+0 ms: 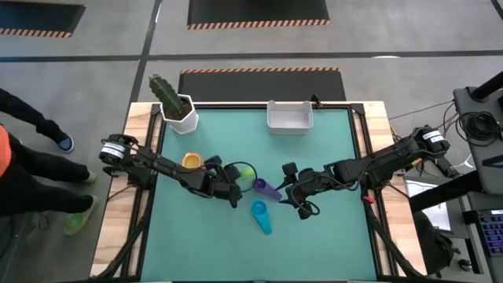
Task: Nest measuring cups in basket
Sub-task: Stack the green measuring cup on top of the yellow measuring cup
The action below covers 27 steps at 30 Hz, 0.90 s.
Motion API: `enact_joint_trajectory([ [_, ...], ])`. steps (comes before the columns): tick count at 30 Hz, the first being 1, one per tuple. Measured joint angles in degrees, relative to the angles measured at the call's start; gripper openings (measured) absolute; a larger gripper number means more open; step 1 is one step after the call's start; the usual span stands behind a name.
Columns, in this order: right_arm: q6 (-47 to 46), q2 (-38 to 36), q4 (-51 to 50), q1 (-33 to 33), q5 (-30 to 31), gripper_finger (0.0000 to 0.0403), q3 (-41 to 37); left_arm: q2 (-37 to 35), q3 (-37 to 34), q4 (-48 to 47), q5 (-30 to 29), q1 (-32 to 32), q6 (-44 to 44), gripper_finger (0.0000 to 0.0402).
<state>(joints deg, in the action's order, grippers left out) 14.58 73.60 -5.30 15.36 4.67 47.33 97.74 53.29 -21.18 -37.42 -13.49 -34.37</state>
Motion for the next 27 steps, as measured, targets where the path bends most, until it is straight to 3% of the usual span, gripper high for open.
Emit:
enact_joint_trajectory([
  [8,0.55,0.0,0.02,0.01,0.0,0.0189,-0.29,-0.05,16.66,-38.79,-0.59,-2.03,-13.29,0.0],
  [14,1.87,0.0,0.05,0.0,-0.02,0.0189,-0.37,0.16,28.09,-62.82,10.7,-2.5,-18.91,0.0],
  [17,1.91,0.0,0.07,0.0,-0.02,0.0189,-0.37,0.25,29.87,-68.61,13.06,-2.47,-20.41,0.0],
  [27,1.87,0.0,1.34,0.16,-0.07,0.0189,-0.69,0.48,26.44,-68.87,20.18,0.25,-20.21,0.0],
])
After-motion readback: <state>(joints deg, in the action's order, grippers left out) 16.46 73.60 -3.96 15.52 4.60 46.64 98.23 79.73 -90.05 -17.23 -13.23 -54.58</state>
